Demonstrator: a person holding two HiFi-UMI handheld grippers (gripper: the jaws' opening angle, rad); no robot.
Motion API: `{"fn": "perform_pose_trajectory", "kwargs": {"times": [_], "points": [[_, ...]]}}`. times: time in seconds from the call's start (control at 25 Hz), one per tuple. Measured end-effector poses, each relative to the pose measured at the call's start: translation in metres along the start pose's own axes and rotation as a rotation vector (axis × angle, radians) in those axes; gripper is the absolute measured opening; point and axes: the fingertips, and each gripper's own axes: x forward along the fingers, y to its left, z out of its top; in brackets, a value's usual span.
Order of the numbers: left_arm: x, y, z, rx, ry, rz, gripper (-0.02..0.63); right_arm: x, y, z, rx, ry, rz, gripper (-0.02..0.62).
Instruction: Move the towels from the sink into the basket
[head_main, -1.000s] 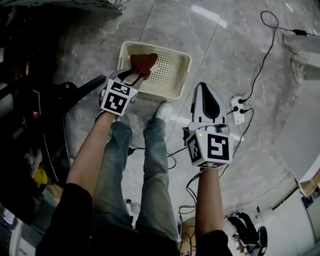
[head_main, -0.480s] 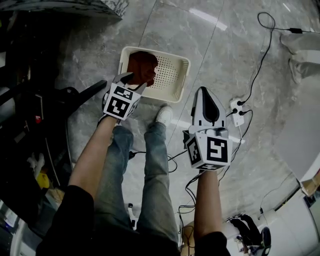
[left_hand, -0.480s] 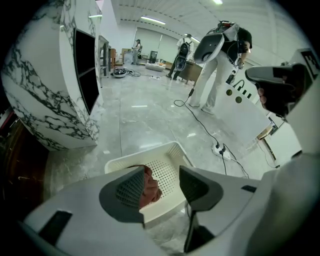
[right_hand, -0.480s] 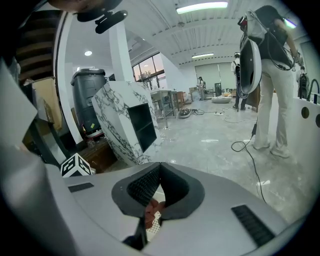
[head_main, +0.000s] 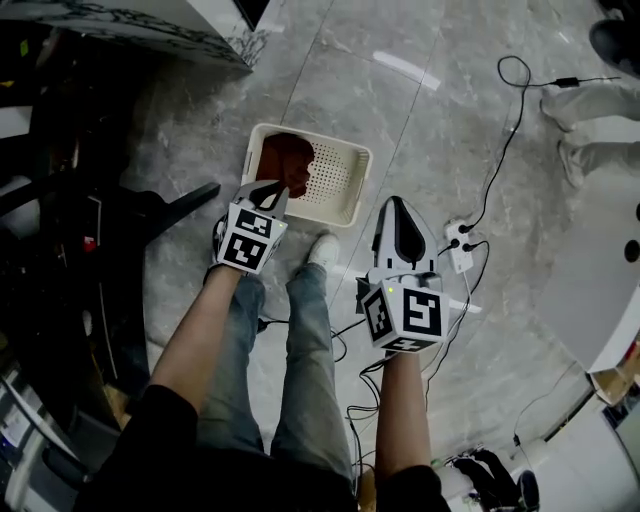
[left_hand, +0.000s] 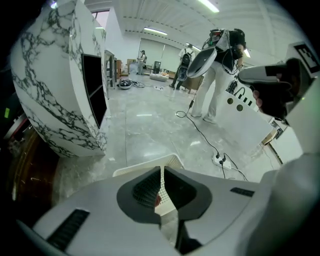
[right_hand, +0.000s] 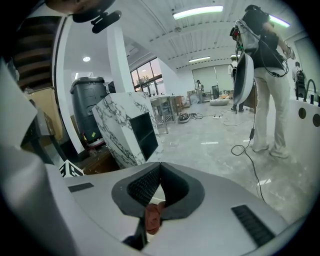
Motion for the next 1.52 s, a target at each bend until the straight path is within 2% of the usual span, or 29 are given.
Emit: {"fn": "perform_pose_trajectory", "kwargs": {"times": [0.36,1.08,1.36,1.52], "points": [[-0.076,-0.016,0.047,-0.016,-0.113,0.029,0.017,-0.034,0.019,0.055,-0.002,-0.048,-0.002,0.015],[-0.253,-0.011,0.163,0.008,-0.348,0.15,0.015,-0.1,0.068,0.181,-0.135,-0.112,0.021,0.015],[-0.323,-0.022,0.213,0.049,-0.432,0.202,0.015,-0.131,0.078,0.24,-0.129,-0.197,0.025,0.015],[-0.356,-0.025,0.226,0.021,-0.467,0.207,0.015,-0.148,0.084,0.265,-0.136,-0.226,0.023,0.015]]}}
